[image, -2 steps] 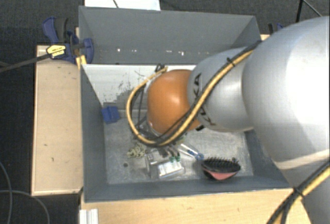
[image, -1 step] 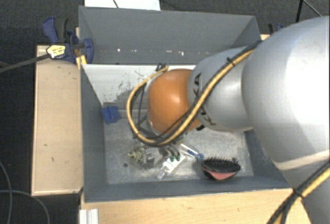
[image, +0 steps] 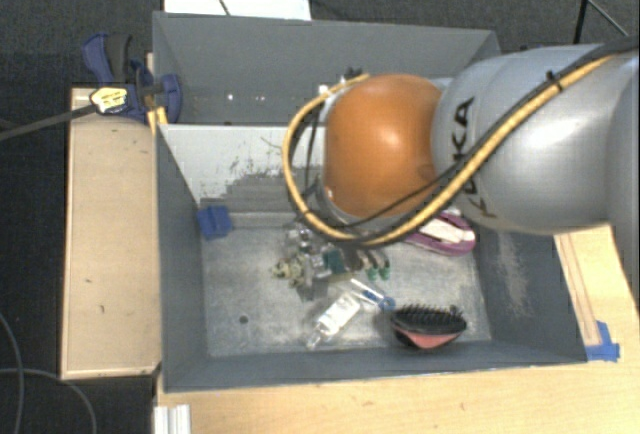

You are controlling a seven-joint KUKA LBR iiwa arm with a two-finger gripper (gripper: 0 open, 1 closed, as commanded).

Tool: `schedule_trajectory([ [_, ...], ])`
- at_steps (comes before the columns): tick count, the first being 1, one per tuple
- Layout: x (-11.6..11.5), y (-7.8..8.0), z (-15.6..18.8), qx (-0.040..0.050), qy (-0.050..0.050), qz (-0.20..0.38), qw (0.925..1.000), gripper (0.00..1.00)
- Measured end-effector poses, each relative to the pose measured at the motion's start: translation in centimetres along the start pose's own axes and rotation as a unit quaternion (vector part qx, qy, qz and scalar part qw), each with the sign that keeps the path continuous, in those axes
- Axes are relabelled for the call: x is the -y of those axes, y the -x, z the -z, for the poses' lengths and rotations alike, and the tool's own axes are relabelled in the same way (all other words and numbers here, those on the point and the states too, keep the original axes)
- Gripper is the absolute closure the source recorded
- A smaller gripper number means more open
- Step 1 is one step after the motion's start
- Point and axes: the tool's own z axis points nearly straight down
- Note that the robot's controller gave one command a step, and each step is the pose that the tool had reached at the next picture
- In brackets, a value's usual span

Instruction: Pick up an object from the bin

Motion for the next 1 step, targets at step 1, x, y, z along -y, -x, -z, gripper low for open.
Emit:
schedule_trajectory([
  [1,0.62,2.50,8.15,0.0019,0.000,0.005,1.0000,1.00],
])
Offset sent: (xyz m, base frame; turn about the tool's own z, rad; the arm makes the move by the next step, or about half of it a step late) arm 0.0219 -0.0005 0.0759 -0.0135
